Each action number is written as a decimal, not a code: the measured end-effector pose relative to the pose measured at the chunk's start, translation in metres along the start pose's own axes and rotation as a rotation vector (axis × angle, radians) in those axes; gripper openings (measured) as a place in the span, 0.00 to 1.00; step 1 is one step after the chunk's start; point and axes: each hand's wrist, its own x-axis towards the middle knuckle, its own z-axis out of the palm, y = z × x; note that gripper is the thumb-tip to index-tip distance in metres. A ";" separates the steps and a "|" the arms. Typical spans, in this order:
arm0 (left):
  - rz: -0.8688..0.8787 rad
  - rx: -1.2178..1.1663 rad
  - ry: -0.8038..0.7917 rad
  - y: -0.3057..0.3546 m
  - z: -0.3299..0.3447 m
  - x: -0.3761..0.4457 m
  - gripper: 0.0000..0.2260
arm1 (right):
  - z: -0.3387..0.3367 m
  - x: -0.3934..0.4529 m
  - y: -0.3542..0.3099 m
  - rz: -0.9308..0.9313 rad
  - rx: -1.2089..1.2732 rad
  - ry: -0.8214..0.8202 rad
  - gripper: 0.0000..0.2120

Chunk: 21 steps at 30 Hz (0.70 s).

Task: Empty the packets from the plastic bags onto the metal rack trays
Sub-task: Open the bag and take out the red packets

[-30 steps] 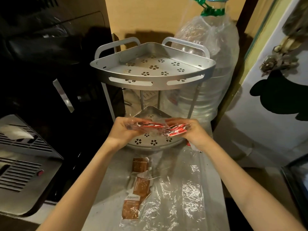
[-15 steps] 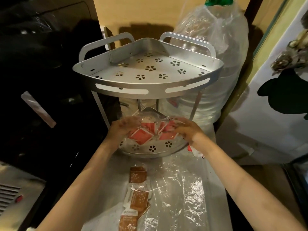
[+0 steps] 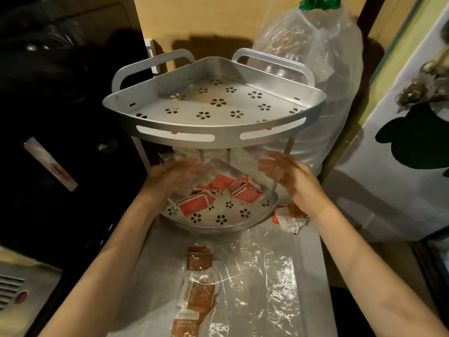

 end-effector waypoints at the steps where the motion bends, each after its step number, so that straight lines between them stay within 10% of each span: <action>1: 0.017 0.001 0.019 0.003 -0.001 -0.002 0.06 | -0.003 -0.001 -0.003 -0.008 0.037 -0.020 0.13; 21: -0.178 0.206 0.177 -0.037 0.002 -0.009 0.11 | -0.004 0.011 0.023 0.288 -0.220 0.068 0.13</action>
